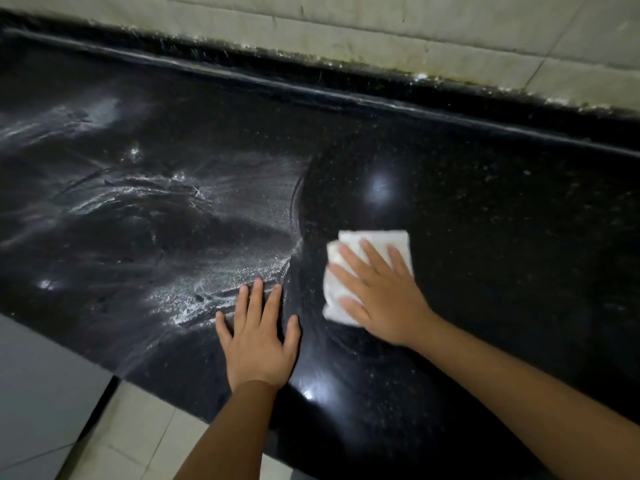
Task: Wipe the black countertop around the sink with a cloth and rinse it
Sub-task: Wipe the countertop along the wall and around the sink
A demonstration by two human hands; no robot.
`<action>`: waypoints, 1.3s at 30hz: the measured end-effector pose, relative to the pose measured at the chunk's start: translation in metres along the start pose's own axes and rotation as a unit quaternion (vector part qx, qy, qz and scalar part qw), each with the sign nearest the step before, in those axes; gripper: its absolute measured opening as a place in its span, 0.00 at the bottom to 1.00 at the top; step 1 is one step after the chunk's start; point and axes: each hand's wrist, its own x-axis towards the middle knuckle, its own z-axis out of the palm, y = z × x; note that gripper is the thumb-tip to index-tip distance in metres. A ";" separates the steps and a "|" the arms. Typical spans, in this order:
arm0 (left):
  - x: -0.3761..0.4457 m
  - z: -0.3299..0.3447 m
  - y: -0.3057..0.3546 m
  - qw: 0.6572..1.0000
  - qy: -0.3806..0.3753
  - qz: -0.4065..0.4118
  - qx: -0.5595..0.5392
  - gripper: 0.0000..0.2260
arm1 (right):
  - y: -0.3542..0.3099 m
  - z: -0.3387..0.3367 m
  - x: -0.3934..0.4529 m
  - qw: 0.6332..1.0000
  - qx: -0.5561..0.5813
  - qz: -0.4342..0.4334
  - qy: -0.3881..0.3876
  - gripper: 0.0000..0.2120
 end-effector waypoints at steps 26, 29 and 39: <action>0.004 -0.062 -0.120 0.976 -0.081 0.176 -0.105 0.23 | -0.156 0.031 -0.178 0.954 0.020 0.298 -0.023 0.24; 0.007 -0.071 -0.163 0.984 -0.083 0.143 -0.072 0.21 | -0.127 0.015 -0.168 0.889 0.014 0.458 -0.003 0.27; 0.038 -0.092 -0.223 0.997 -0.057 0.054 -0.026 0.21 | -0.243 0.028 0.022 0.902 0.065 0.427 0.021 0.35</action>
